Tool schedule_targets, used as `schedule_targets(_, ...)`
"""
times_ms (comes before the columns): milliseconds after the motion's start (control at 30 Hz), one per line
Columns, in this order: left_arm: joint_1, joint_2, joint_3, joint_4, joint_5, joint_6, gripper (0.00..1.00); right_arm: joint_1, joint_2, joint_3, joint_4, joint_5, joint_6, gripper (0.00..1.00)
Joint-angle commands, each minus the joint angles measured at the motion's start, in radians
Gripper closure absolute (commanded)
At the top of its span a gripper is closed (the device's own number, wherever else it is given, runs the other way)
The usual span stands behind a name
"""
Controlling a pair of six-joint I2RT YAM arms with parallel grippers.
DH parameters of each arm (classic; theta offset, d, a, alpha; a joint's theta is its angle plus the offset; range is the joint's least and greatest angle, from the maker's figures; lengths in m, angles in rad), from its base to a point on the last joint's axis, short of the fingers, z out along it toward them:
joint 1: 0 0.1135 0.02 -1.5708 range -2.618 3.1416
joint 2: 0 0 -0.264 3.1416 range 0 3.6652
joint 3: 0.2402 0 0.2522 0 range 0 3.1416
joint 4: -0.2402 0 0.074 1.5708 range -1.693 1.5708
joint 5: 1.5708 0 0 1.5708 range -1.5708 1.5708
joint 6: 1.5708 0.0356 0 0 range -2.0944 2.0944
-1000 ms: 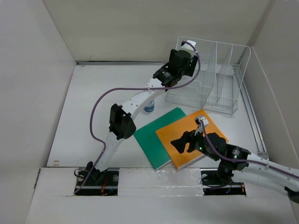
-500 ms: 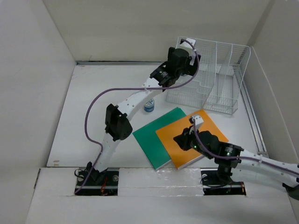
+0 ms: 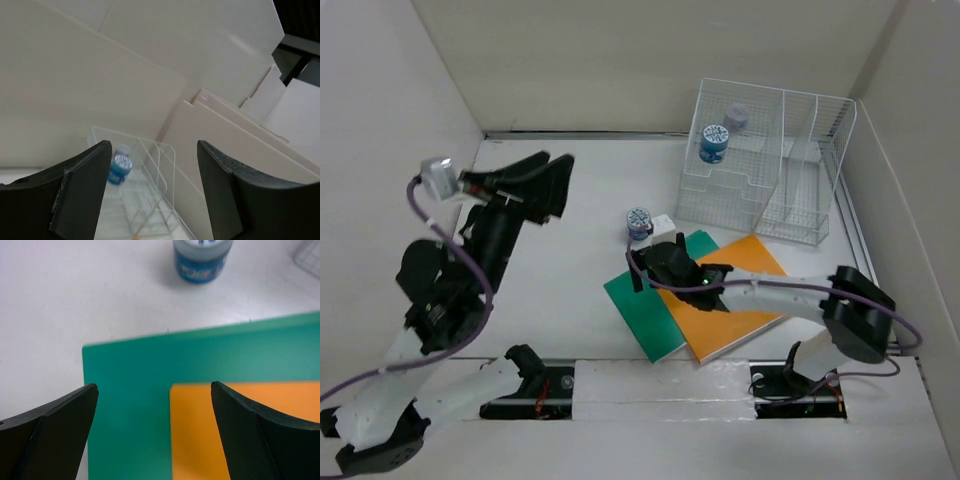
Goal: Organize the desk
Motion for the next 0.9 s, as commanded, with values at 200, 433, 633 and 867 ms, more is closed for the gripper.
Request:
schedule_targets(200,-0.001,-0.434,-0.483,-0.346,-0.130,-0.230,0.26,-0.165,0.359,0.318,0.132,-0.013,-0.063,0.00)
schedule_targets(433,-0.001,-0.667,-0.544,-0.578,-0.138,-0.263,0.26,-0.222,0.525,0.465,0.134,-0.004,-0.098,0.03)
schedule_targets(633,-0.001,-0.764,-0.593,-0.601,-0.176,-0.231,0.27,-0.250,0.648,0.584,0.125,-0.008,-0.112,0.11)
schedule_targets(867,-0.001,-0.765,-0.626,-0.565,-0.121,-0.206,0.27,-0.277,0.686,0.613,0.163,0.013,-0.108,0.40)
